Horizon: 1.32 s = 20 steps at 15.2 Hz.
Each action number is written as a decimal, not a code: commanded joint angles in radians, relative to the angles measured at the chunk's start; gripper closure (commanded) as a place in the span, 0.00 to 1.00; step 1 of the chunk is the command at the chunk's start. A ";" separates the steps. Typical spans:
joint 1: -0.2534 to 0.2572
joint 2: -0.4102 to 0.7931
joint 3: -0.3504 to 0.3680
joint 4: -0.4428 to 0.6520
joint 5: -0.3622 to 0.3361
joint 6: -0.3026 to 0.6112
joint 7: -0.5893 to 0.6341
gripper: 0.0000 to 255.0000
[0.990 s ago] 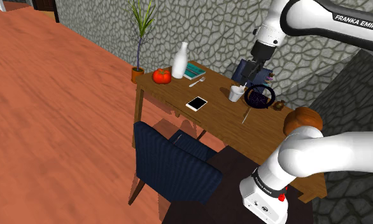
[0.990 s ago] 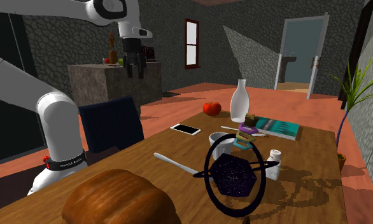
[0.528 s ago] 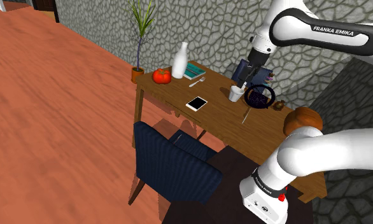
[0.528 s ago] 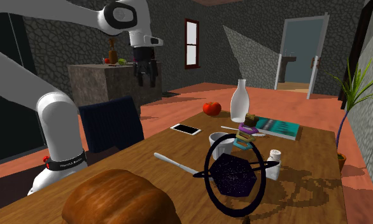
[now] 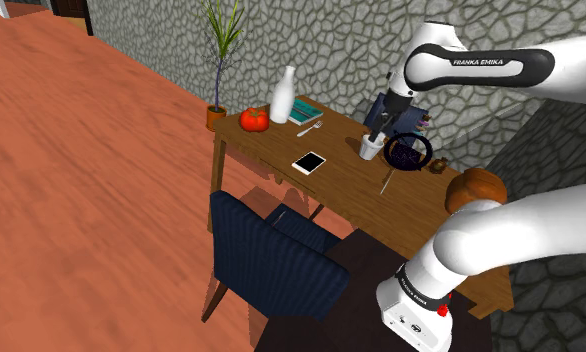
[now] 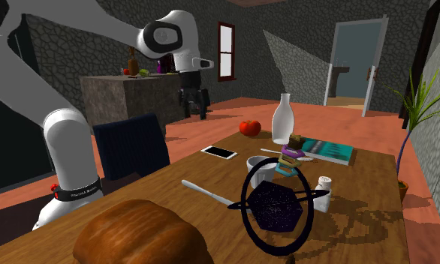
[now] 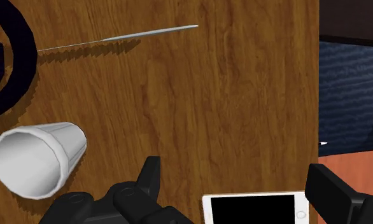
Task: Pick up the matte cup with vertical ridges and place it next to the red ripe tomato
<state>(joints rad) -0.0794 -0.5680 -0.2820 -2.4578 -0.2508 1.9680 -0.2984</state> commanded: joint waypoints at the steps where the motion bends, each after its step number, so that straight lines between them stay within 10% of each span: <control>1: -0.007 0.053 -0.031 0.014 -0.012 0.054 -0.026 0.00; 20: -0.039 0.614 -0.260 0.257 0.170 0.454 -0.354 0.00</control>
<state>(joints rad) -0.1169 0.0363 -0.5412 -2.1983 -0.0874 2.4100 -0.6454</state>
